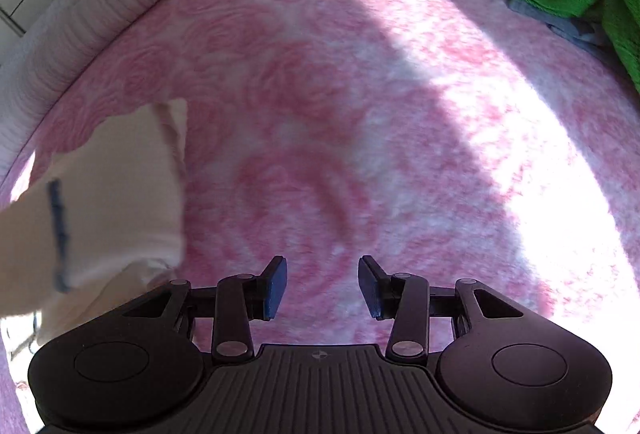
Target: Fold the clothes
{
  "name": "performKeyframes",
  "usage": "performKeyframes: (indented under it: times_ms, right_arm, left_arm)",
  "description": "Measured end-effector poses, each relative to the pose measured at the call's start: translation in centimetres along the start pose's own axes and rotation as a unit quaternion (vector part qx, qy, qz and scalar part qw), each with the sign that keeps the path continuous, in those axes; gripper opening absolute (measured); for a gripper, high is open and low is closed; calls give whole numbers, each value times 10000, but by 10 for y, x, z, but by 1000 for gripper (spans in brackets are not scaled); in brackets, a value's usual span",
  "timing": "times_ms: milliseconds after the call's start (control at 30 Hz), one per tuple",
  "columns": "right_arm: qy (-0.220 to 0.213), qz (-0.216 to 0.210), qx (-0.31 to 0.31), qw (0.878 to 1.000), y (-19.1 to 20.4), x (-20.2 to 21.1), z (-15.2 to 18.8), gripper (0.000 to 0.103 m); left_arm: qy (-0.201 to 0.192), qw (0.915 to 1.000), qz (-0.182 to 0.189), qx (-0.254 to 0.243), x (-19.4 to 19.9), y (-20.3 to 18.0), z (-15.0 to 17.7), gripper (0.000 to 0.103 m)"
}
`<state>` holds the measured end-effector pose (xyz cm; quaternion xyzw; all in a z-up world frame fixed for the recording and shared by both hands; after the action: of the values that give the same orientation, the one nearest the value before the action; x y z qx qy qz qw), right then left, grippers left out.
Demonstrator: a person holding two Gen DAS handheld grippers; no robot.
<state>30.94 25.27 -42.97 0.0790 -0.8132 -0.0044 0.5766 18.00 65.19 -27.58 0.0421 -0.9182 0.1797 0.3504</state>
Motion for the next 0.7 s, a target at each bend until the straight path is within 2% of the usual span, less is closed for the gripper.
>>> performKeyframes:
  times_ms: [100, 200, 300, 400, 467, 533, 633, 700]
  right_arm:
    - [-64, -130, 219, 9997, 19, -3, 0, 44]
    - [-158, -341, 581, 9976, 44, -4, 3, 44]
    - [-315, -830, 1078, 9902, 72, 0, 12, 43]
    - [-472, -1215, 1818, 9746, 101, 3, 26, 43]
    - [-646, -1137, 2514, 9590, 120, 1, 40, 43]
    - [-835, -1016, 3195, 9384, 139, -1, 53, 43]
    - [-1243, -541, 3900, 9108, 155, -12, 62, 43]
    - [-1439, -470, 3877, 9093, 157, -15, 58, 43]
  left_arm:
    - [274, 9992, -272, 44, -12, 40, 12, 4]
    - [489, 9980, -316, 231, -19, 60, 33, 4]
    - [543, 9971, -308, 439, -16, 70, 49, 4]
    - [546, 9962, -289, 622, -18, 77, 55, 4]
    - [555, 9957, -283, 684, -19, 81, 57, 4]
    - [556, 9952, -293, 751, -21, 84, 58, 4]
    - [556, 9943, -311, 853, -24, 90, 60, 4]
    - [562, 9940, -314, 887, -25, 92, 61, 4]
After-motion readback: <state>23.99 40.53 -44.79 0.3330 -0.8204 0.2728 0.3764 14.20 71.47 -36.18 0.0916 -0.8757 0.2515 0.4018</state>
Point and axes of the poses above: each gripper's, at about its wrist camera, not at the fingertips, and x roughly against the way its jaws point, y to its left, z to its underside, the point moved 9 cm from there along -x, roughly the way its jaws point, and after that the axes turned 9 degrees about z, right-handed, at the moved point
